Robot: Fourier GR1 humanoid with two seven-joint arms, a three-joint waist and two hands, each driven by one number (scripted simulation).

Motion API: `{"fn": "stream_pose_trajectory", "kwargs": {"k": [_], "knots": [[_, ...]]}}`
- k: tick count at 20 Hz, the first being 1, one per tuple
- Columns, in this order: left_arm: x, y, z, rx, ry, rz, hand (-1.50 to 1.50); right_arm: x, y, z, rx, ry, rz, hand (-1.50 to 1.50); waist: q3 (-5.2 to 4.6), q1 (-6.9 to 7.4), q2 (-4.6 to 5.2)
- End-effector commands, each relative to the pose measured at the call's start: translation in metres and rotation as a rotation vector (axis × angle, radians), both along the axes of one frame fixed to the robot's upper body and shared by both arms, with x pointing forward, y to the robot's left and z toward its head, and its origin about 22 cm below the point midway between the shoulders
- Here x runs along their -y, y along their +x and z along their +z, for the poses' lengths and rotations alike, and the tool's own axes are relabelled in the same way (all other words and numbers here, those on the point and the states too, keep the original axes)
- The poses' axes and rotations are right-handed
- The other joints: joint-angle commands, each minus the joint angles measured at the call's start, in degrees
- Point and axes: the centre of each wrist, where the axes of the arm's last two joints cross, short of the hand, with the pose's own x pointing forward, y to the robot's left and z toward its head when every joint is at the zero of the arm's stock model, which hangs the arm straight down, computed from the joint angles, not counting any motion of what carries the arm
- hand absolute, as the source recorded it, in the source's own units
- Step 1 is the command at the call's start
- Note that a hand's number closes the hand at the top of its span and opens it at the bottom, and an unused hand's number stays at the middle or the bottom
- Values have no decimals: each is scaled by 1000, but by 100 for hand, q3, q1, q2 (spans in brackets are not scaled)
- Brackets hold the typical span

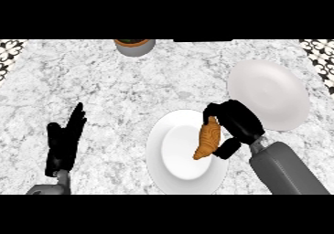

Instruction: Pick the croissant from the plate and place it in the plate

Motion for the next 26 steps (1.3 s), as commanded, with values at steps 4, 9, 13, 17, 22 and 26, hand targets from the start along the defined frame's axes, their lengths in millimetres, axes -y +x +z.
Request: {"fn": "stream_pose_trajectory", "kwargs": {"k": [4, 9, 13, 17, 22, 26], "knots": [[1, 4, 1, -17, -12, 10, 0, 74, -19, 58, 229, 236, 12, 150, -4, -62, -9], [9, 6, 7, -4, -7, -11, 0, 117, -20, 75, 286, 307, -143, 150, -5, 77, 21], [-9, 5, 11, -14, 0, -33, 0, 129, -3, 107, 245, 347, -245, 150, -7, 124, 26], [2, -4, -4, 13, 2, -29, 0, 139, 28, 92, 229, 340, -300, 150, -6, 168, 36], [12, -6, 6, -7, -5, -64, 0, 152, 61, 76, 204, 245, -348, 150, -2, 247, 48], [-4, 7, 17, 14, 1, -67, 0, 172, 75, 56, 193, 197, -352, 150, 1, 292, 67]]}}
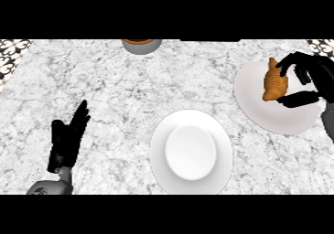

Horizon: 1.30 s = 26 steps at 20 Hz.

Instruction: Pick the croissant from the plate and place it in the plate

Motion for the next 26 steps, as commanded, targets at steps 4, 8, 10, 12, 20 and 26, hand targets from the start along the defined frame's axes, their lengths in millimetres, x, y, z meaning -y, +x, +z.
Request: {"fn": "stream_pose_trajectory", "kwargs": {"k": [4, 8, 10, 12, 20, 26], "knots": [[-10, -3, 4, -4, 3, -10, 0, 37, 16, -28, -149, -83, -32, 150, 8, 117, 39], [5, 0, 5, -4, -9, -9, 0, 23, 24, -50, -275, -115, 14, 150, 10, 133, 46], [-6, 8, 16, 18, -2, -13, 0, 26, 29, -39, -392, -124, 52, 150, 7, 135, 46], [5, 6, 6, 22, 10, -21, 0, 50, 16, -49, -448, -205, 28, 150, 11, 168, 80], [10, -8, 5, 12, -1, -31, 0, 49, 23, -48, -403, -8, 242, -150, 17, 167, 48], [8, 4, 0, 0, -20, -2, 0, 76, 16, -36, -261, 507, 309, -150, 26, 67, 81]]}}
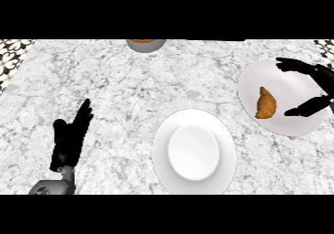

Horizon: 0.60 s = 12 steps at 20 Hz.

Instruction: Pick the croissant from the plate and place it in the plate

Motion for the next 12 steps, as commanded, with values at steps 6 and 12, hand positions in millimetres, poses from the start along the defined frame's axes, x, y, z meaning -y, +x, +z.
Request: {"fn": "stream_pose_trajectory", "kwargs": {"k": [6, 12], "knots": [[-7, 2, 3, 1, 11, 10, 0, 42, -21, 5, -55, 448, -25, -150, 2, -11, 14], [-5, 7, 3, 12, 9, -12, 0, 44, -24, 2, -86, 465, 25, -150, 8, 43, 42]]}}
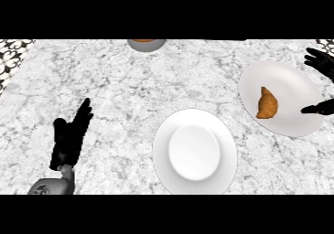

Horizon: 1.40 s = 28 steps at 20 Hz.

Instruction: Pick the croissant from the plate and place it in the plate

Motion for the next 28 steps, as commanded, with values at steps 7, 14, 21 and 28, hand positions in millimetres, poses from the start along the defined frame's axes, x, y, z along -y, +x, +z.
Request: {"fn": "stream_pose_trajectory", "kwargs": {"k": [7, 14, 21, 28], "knots": [[-3, -2, 8, 5, -7, -13, 0, 13, -16, -12, 35, 180, 173, -150, 7, 30, -19], [9, -4, -5, -6, -16, -2, 0, -7, -15, -35, 31, 88, 114, -150, 2, 58, 6], [12, 6, 17, 5, -18, -7, 0, 7, -31, -44, 42, 33, 85, -150, 11, 68, 15], [15, 1, 0, 6, -35, -10, 0, 30, -38, -27, 51, -4, 6, -150, 14, 98, 55]]}}
